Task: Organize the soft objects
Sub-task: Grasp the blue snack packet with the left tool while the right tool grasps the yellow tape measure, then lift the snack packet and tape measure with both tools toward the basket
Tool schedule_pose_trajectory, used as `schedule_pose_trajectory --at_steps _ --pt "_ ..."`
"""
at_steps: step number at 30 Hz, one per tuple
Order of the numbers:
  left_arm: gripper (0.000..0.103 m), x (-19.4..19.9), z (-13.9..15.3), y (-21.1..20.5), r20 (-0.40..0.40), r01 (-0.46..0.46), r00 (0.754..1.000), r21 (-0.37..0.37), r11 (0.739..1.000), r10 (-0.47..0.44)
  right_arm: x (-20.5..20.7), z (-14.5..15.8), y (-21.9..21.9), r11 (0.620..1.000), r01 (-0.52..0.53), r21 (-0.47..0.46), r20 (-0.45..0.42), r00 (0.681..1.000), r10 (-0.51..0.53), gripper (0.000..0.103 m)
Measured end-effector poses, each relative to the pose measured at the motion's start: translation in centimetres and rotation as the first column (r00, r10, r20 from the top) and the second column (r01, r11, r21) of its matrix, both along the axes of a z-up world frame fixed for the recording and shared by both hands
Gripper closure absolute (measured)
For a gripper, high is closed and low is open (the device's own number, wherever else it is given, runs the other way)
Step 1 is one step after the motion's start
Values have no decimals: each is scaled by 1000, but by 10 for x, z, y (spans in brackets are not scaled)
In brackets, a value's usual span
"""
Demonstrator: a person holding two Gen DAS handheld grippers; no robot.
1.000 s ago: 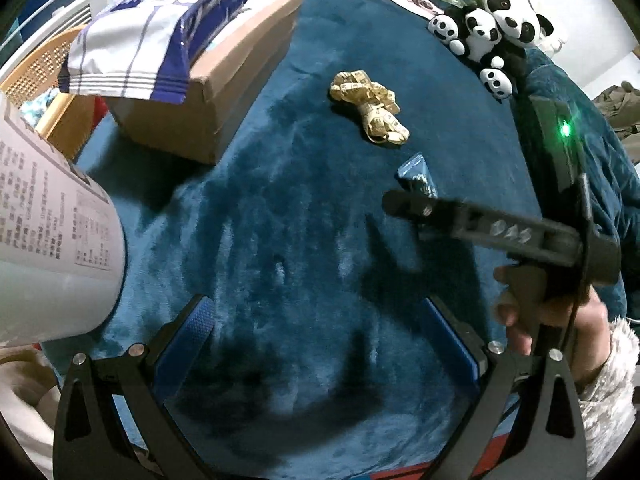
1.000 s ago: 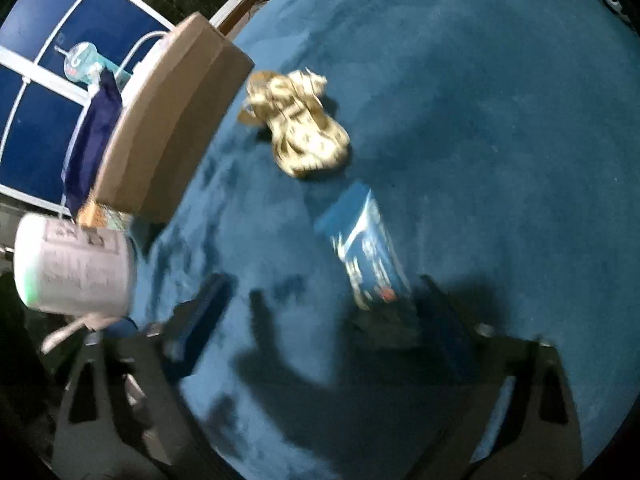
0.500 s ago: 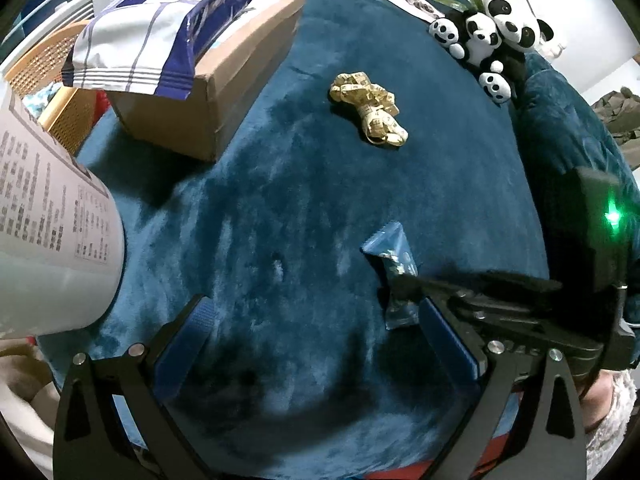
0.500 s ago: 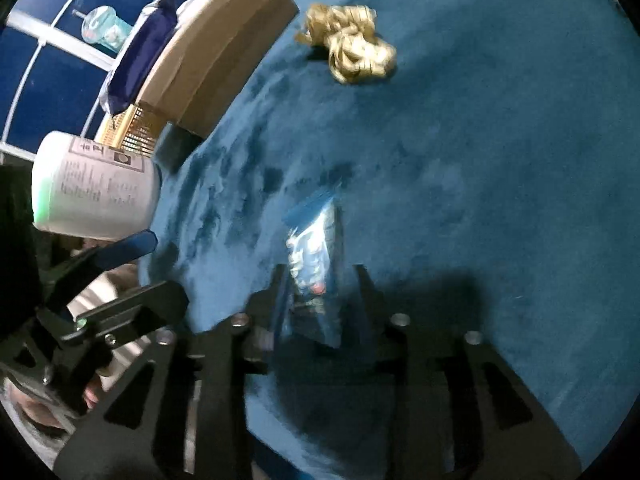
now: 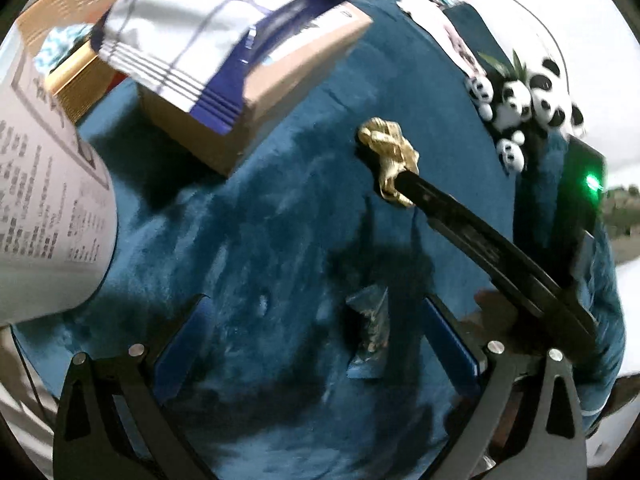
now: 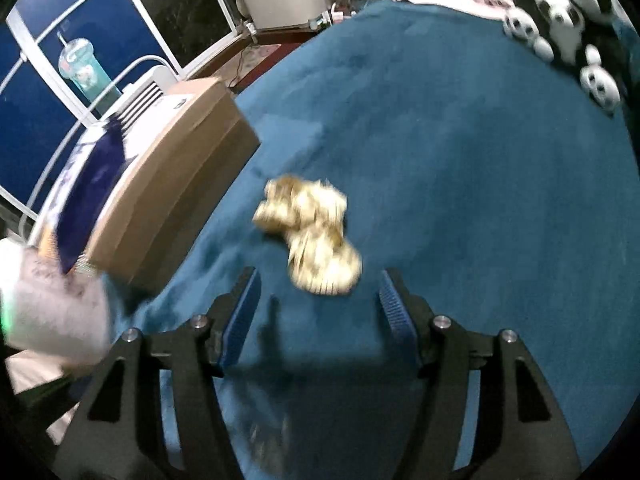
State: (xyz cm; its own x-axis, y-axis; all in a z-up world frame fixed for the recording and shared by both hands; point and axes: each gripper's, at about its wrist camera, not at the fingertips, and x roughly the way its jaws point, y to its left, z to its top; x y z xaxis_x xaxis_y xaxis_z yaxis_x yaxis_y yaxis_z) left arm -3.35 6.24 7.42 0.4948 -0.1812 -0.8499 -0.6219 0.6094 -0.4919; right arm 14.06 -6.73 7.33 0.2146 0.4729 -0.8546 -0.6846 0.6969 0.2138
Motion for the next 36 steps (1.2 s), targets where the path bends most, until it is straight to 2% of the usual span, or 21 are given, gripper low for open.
schedule_pose_trajectory --at_steps 3,4,5,6,7,11,16,21,25,28,29,30,31,33,34,35,36 --pt "1 -3 2 2 -2 -12 1000 4 1000 12 8 -9 12 998 -40 -42 11 999 40 43" --pt "1 -5 3 2 -4 -14 1000 5 1000 14 10 -15 23 997 -48 -52 4 999 48 49" --pt "1 -6 2 3 -6 -17 1000 2 1000 17 11 -21 30 996 -59 -62 -19 998 58 74" --pt "1 -7 1 4 -8 -20 1000 -2 1000 20 12 -25 33 996 -63 -56 -46 997 60 80" --pt "1 -8 1 5 -11 -21 1000 -3 1000 21 11 -23 34 998 -55 -43 -52 997 52 81" --pt "1 -6 -2 2 -24 -6 1000 -4 1000 6 -1 -11 5 1000 -15 0 -66 998 15 82" --pt "1 7 -7 -12 -47 46 998 -1 999 -46 -19 -4 -62 996 86 6 -108 990 -85 82" --pt "1 30 -13 -33 -83 130 988 18 991 -128 -43 -16 -117 983 185 -13 -215 959 -183 82" --pt "2 47 -21 -56 -118 195 975 61 979 -187 -61 -23 -132 976 218 -20 -258 942 -215 79" --pt "13 60 -25 -79 -159 273 955 138 952 -251 -72 -26 -138 967 255 -1 -267 932 -246 79" --pt "21 63 -27 -83 -169 291 949 159 943 -265 -73 -26 -139 965 263 0 -264 930 -254 79" --pt "32 66 -28 -86 -182 309 944 181 934 -277 -74 -26 -139 963 269 0 -260 930 -260 78" --pt "39 67 -30 -86 -203 320 938 207 925 -279 -75 -25 -137 963 269 -3 -257 930 -261 78" --pt "67 65 -30 -80 -209 312 940 216 925 -268 -75 -20 -136 965 264 -10 -242 935 -258 77" --pt "74 60 -28 -74 -203 309 942 211 927 -267 -75 -19 -131 965 262 -16 -229 938 -259 75" --pt "82 56 -27 -70 -196 310 942 203 929 -272 -76 -17 -130 965 262 -26 -212 942 -262 65" --pt "82 51 -26 -66 -184 310 943 192 931 -276 -76 -16 -129 963 268 -35 -194 943 -270 49"
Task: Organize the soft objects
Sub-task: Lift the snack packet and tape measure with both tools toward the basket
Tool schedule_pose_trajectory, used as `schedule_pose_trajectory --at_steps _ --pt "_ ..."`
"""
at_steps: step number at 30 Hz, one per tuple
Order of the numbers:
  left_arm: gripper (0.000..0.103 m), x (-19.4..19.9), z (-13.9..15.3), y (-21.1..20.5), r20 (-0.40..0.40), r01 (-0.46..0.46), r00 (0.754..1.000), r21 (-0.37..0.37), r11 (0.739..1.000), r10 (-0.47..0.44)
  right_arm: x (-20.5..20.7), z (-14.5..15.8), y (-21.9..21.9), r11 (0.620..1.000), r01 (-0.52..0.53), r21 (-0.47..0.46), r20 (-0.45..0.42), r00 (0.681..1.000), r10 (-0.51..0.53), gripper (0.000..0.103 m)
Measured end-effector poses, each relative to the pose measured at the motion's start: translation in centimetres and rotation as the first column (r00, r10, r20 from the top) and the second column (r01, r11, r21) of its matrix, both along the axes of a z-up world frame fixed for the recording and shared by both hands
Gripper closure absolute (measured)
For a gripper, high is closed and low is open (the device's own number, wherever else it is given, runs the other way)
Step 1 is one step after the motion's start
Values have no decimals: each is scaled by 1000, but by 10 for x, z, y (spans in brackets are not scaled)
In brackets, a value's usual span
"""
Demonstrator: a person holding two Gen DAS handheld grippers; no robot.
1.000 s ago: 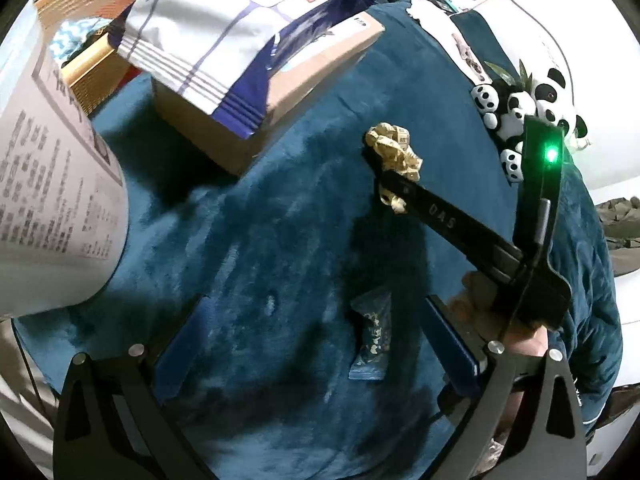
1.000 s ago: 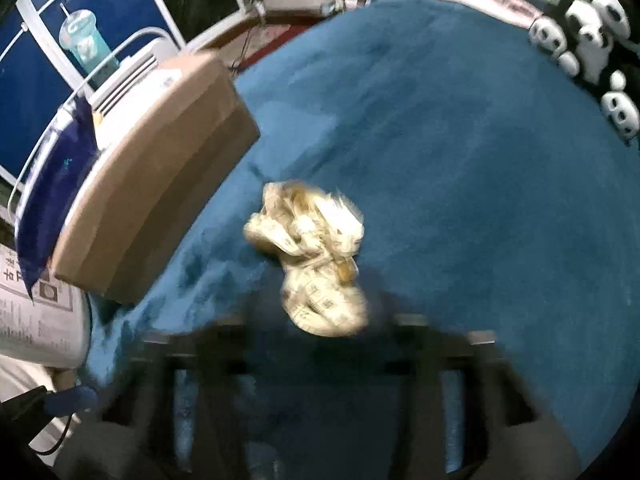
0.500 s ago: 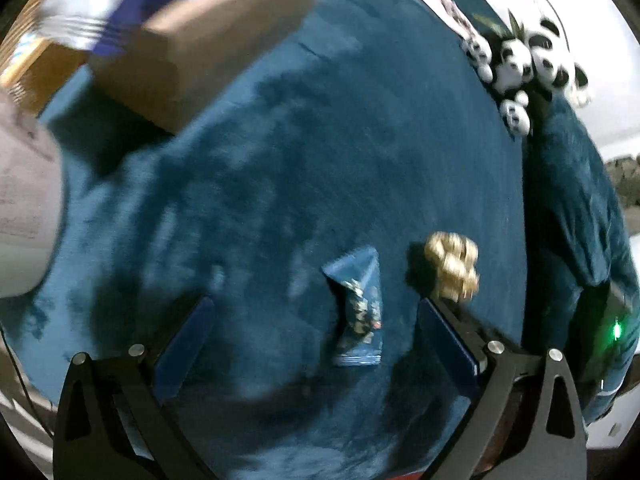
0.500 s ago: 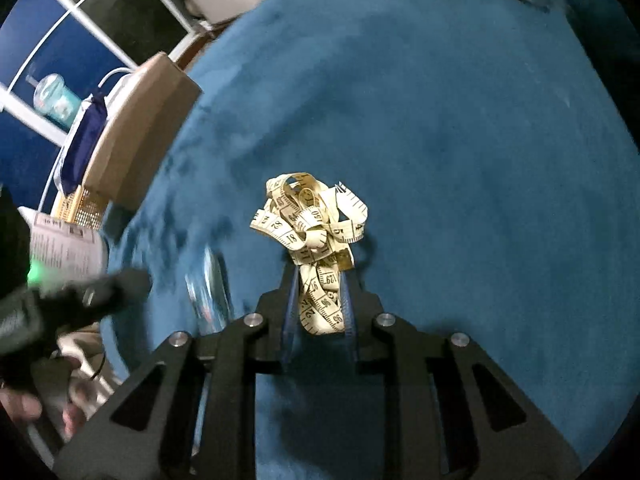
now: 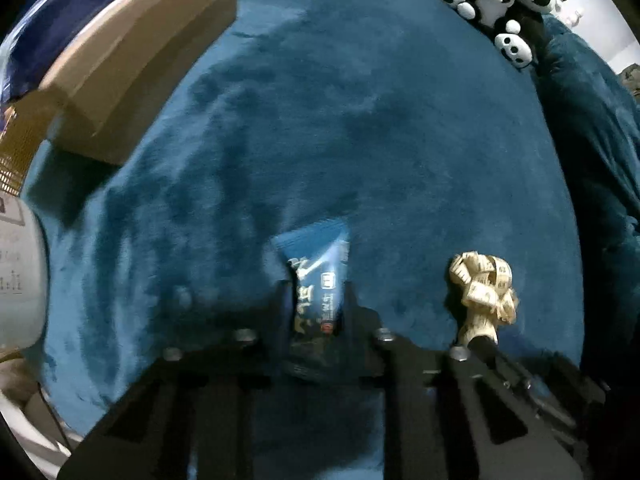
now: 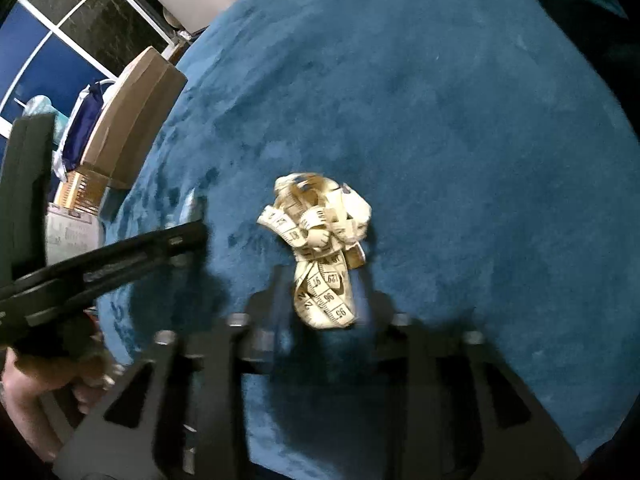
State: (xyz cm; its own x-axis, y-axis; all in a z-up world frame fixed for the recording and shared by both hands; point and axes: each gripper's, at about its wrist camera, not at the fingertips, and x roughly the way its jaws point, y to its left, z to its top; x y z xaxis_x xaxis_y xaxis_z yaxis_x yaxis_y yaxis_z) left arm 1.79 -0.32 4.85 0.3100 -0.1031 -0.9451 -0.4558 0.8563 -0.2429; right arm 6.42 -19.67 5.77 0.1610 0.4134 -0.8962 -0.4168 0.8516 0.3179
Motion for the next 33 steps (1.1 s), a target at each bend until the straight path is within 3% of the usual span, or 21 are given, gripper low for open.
schedule_pose_trajectory --at_steps 2,8,10,11,12,16,22,33 --pt "82 -13 2 7 11 -1 1000 -12 1000 1 0 4 -3 1000 13 8 33 999 -13 33" --pt "82 -38 -6 17 53 5 999 -106 994 1 13 -1 19 1000 -16 -19 93 996 18 31" --pt "82 -40 -8 21 68 -11 998 -135 991 20 18 -9 26 999 -20 -25 69 997 22 38" --pt "82 -42 -8 22 71 -17 997 -146 989 28 17 -11 30 999 -28 -16 48 998 29 66" --pt "82 -42 -8 23 72 -23 997 -156 987 35 14 -10 35 999 -45 -9 41 998 46 75" --pt "82 -49 -9 25 68 -22 997 -165 986 33 -14 7 55 988 -152 31 103 984 148 75" --pt "82 -45 2 14 77 11 997 -111 994 -3 -19 -10 65 987 -157 22 14 988 157 75" --pt "82 -67 53 12 184 36 982 -37 999 -29 -31 48 65 981 -159 110 93 984 149 75"
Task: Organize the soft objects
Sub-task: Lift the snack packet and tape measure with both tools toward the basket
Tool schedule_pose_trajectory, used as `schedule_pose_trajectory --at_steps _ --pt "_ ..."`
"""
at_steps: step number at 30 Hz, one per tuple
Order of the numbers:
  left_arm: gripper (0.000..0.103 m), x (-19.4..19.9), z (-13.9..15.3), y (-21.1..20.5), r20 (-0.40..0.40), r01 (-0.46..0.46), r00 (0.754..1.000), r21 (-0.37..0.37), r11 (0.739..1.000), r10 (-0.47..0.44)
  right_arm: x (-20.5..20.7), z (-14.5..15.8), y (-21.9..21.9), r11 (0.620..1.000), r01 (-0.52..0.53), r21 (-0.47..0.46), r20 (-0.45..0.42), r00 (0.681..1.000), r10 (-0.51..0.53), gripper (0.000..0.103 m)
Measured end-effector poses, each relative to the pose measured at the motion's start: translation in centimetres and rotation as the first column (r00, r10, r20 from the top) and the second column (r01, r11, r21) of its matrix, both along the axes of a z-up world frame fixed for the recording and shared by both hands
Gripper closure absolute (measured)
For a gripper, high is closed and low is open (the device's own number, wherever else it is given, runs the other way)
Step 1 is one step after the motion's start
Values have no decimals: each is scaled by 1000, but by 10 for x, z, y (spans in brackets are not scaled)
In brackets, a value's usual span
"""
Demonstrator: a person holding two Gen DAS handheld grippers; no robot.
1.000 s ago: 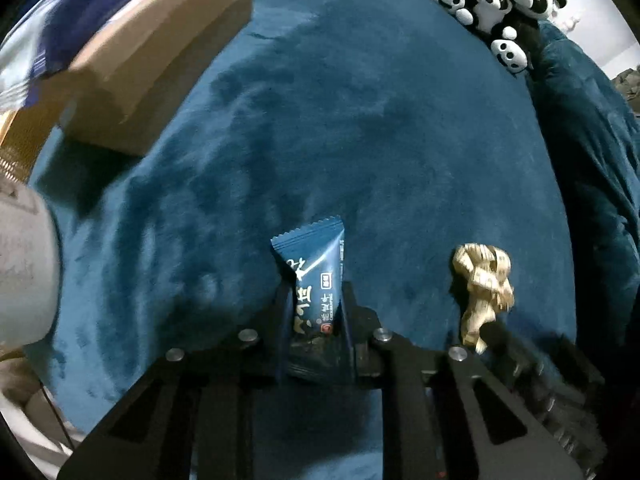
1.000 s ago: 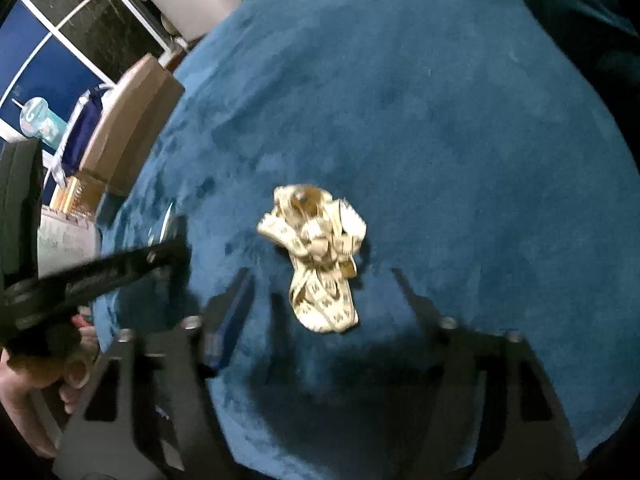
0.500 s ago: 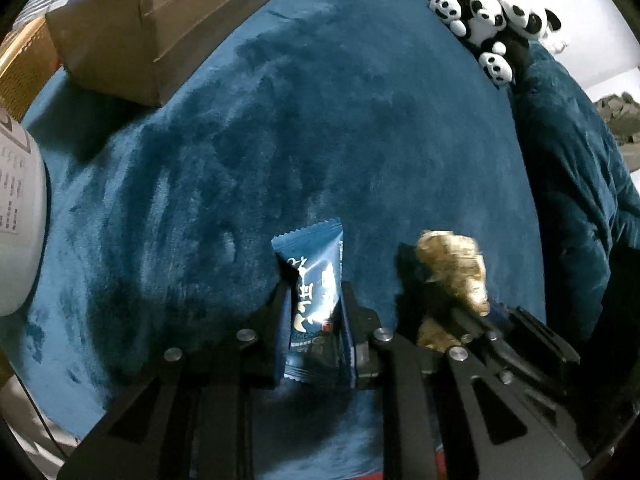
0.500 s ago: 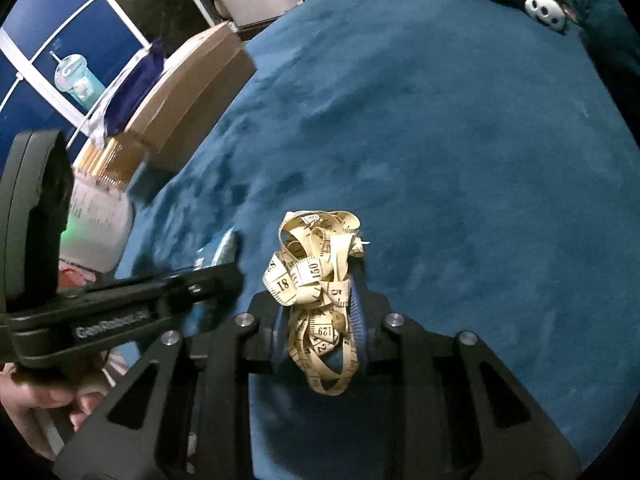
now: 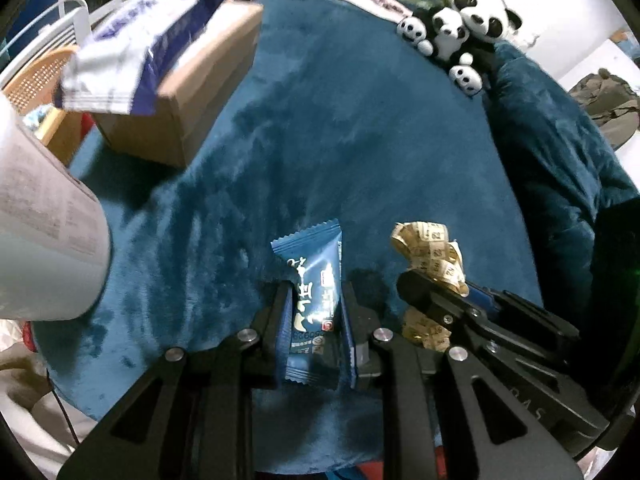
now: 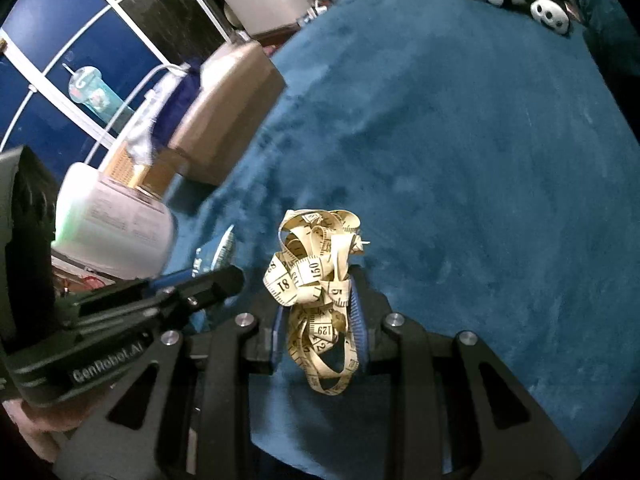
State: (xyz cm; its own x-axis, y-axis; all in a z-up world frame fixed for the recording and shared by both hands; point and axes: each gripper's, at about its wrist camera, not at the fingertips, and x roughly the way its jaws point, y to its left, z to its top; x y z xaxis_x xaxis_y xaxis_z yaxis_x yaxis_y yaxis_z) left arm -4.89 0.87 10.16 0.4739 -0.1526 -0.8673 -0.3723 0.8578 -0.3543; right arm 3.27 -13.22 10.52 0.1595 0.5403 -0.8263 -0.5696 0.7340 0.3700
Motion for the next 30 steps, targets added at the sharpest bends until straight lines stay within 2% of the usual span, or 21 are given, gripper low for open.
schedule_pose_trajectory --at_steps 11,30 --pt "82 -34 49 33 82 -45 996 43 998 42 -17 44 41 997 -38 60 38 999 35 75" --pt "82 -65 95 95 192 -148 971 4 989 144 -32 90 110 991 -118 67 109 988 110 75"
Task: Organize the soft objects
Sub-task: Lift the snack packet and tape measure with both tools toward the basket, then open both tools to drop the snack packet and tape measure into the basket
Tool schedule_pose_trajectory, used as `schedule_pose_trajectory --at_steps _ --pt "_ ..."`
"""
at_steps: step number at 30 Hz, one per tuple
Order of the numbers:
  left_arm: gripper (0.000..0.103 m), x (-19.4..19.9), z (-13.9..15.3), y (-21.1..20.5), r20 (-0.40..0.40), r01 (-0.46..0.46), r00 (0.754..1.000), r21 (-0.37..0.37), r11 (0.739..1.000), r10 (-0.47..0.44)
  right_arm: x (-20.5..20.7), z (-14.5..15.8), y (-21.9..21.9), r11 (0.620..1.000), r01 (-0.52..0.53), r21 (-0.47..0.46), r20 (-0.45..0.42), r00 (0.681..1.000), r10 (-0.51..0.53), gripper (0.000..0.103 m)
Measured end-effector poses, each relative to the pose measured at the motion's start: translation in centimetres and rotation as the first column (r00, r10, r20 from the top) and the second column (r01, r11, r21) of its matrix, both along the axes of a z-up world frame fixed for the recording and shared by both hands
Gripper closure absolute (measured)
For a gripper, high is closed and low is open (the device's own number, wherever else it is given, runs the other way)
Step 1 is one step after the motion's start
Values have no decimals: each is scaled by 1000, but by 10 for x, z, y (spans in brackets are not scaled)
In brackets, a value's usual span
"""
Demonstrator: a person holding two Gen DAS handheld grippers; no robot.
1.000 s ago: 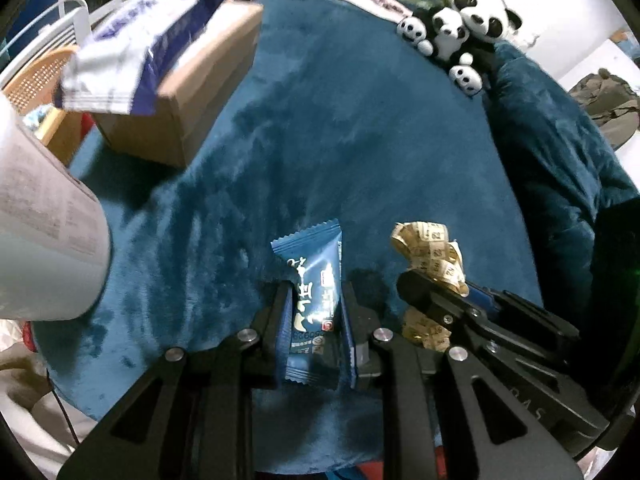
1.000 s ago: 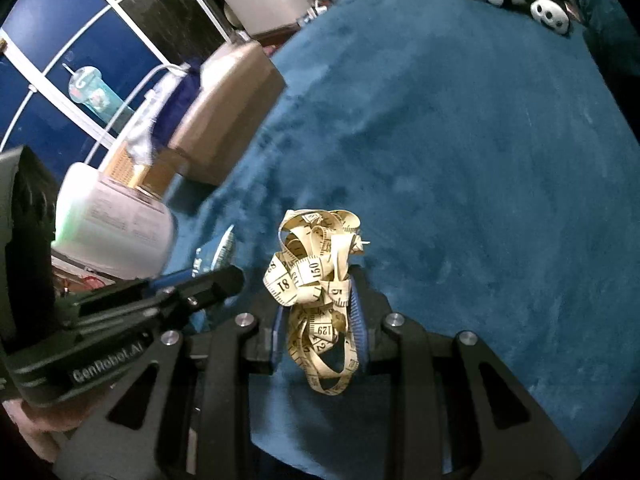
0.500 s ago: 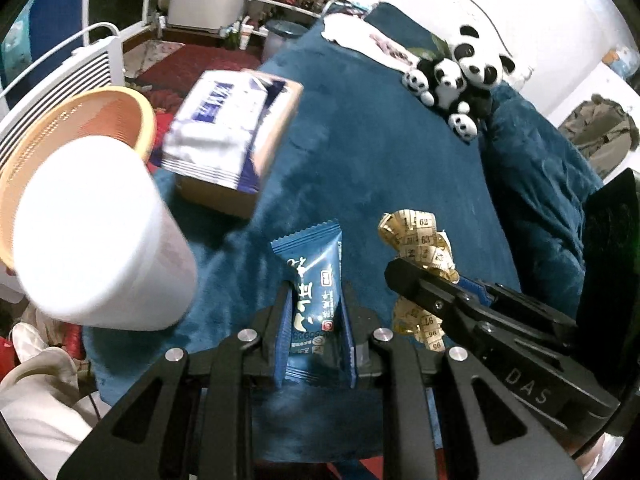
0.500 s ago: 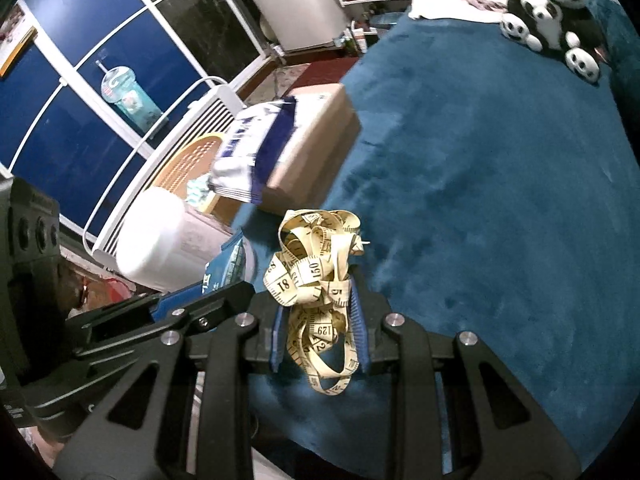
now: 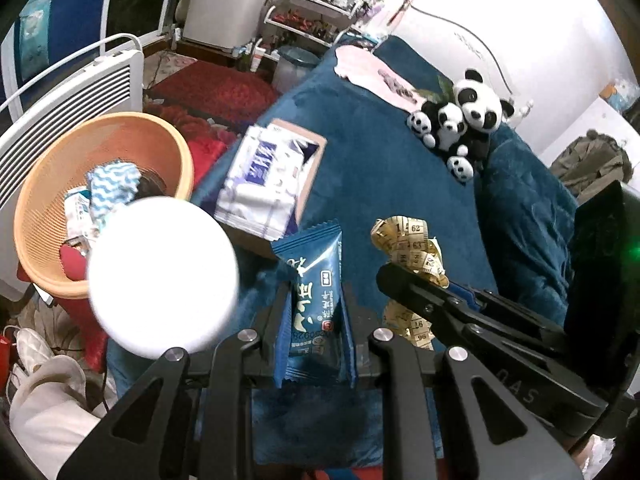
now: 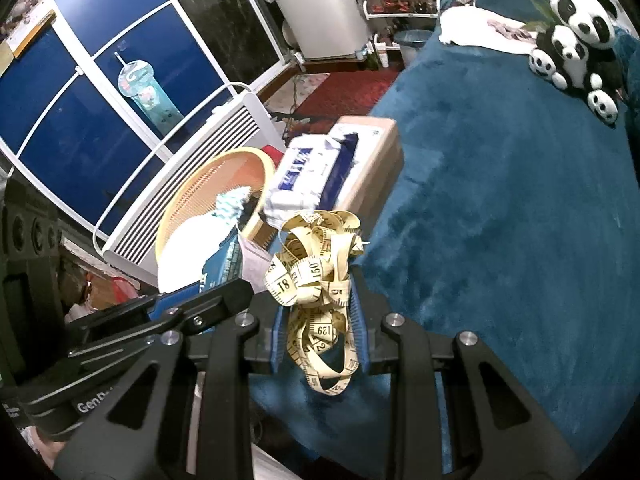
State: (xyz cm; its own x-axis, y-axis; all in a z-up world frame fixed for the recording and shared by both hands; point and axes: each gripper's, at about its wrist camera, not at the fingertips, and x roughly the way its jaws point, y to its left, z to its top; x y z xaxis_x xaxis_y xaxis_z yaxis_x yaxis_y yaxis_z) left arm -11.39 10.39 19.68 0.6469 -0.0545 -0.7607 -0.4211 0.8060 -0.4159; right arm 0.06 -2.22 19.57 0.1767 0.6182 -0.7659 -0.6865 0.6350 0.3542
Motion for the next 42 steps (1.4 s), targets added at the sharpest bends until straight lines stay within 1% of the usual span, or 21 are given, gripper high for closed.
schedule_pose_trajectory --at_steps 6,11,16,19,24,29,30,31,32,33,34,35,36,38,40,42 --pt "82 -14 10 33 34 -55 998 -29 998 56 -7 11 29 999 -41 10 16 999 40 75" --pt "82 -30 12 67 53 -128 990 -54 990 130 -11 18 57 997 -81 19 27 996 81 75" --pt "82 -46 9 105 45 -212 976 -70 975 215 -16 24 96 991 -133 30 26 991 133 75" --pt "82 -57 3 129 31 -267 962 -77 961 270 -19 26 124 984 -172 37 22 985 171 75" --pt "82 -67 -5 159 9 -323 946 -80 943 325 -26 25 162 973 -224 48 6 974 224 75" --pt "82 -72 -15 182 -10 -364 931 -76 928 365 -28 16 184 967 -252 41 -16 967 253 73" --pt "80 -71 -17 186 -17 -372 928 -74 925 372 -27 14 188 967 -252 44 -22 967 254 72" --pt "75 -71 -20 190 -23 -374 927 -75 924 374 -25 13 191 967 -251 41 -26 967 252 70" --pt "54 -70 -23 194 -33 -376 926 -80 923 375 -22 10 193 969 -245 35 -33 969 246 61" --pt "27 -70 -24 198 -38 -382 924 -83 920 380 -19 7 194 971 -236 33 -44 970 237 45" --pt "17 -72 -26 201 -42 -400 916 -75 913 398 -16 5 194 975 -220 39 -59 973 222 37" --pt "5 -74 -27 203 -37 -409 912 -70 910 408 -13 4 193 978 -204 48 -72 976 207 19" --pt "2 -76 -28 203 -36 -414 910 -67 908 413 -12 4 192 980 -191 50 -73 978 194 8" --pt "1 -77 -31 205 -56 -421 906 -51 905 419 -11 6 191 983 -178 49 -60 982 181 4" --pt "1 -77 -34 205 -77 -430 901 -29 903 427 -12 5 190 983 -179 39 -62 982 181 3" --pt "1 -77 -35 205 -86 -436 898 -23 900 432 -13 4 188 983 -179 28 -64 981 181 0"
